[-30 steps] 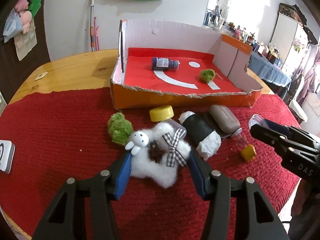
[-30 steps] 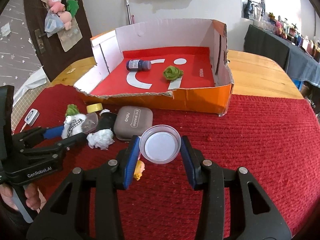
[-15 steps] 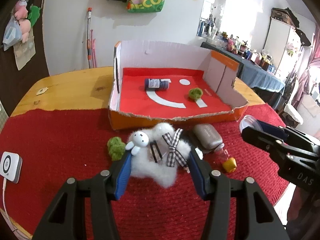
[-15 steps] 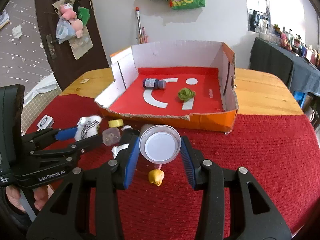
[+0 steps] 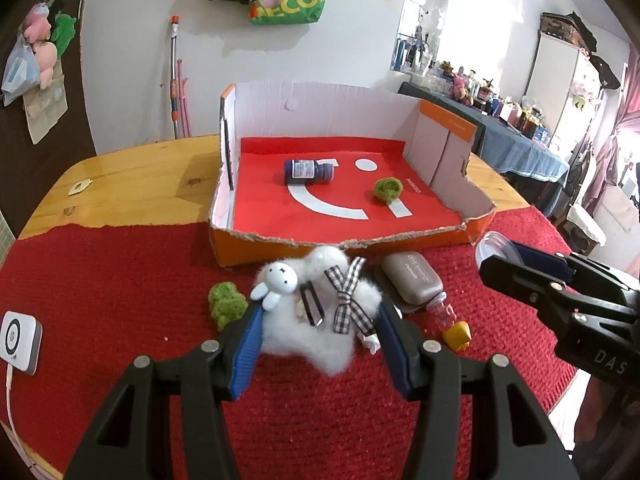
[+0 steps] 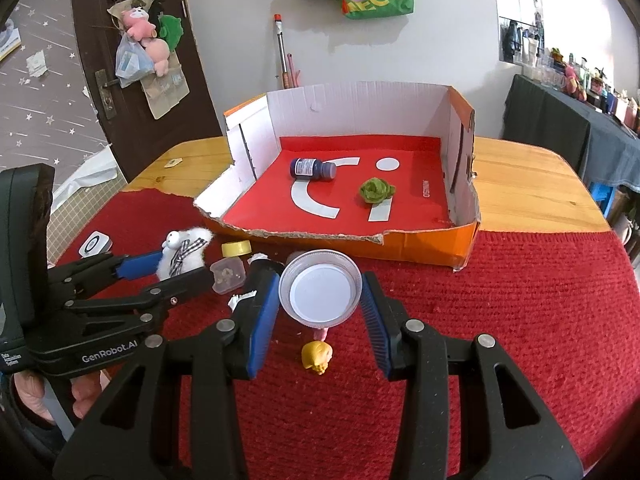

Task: Organize objects
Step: 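Carry the sheep with the left tool while the right tool carries the lid into the box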

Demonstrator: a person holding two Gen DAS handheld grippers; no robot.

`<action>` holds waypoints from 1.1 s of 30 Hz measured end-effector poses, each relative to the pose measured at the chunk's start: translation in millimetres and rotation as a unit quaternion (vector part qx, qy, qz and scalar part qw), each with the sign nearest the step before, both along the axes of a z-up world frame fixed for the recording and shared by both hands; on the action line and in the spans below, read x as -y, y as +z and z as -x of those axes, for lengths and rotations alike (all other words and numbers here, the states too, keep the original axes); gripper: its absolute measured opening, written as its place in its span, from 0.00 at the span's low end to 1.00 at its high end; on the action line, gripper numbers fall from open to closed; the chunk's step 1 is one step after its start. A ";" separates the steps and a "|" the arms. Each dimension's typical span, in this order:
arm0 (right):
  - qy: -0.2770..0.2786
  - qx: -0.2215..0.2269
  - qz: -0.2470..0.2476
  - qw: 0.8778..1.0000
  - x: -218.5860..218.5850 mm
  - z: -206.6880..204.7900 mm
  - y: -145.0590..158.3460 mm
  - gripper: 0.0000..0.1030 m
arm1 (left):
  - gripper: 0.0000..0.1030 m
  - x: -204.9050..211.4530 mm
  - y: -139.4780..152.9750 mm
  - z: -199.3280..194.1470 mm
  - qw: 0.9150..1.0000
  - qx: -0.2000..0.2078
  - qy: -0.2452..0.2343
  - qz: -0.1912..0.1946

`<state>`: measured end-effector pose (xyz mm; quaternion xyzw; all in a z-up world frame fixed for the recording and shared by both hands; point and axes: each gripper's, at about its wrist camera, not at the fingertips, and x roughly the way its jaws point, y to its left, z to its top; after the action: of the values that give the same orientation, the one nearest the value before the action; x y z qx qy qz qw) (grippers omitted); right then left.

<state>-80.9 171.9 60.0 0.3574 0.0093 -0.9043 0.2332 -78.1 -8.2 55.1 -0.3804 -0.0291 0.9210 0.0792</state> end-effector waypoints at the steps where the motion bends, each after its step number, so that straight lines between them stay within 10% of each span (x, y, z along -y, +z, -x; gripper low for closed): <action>1: 0.000 0.000 0.001 1.000 -0.2 1.2 0.9 0.38 | 0.54 0.0 0.0 -0.2 1.000 0.000 0.000 0.000; 33: 0.003 0.010 0.006 1.000 3.0 59.9 22.6 0.38 | 0.55 -3.5 17.1 63.1 1.000 0.008 -0.012 0.005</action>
<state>-140.7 168.9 82.6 0.3646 0.0026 -0.9001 0.2385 -141.3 -4.7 72.1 -0.3883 -0.0203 0.9172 0.0876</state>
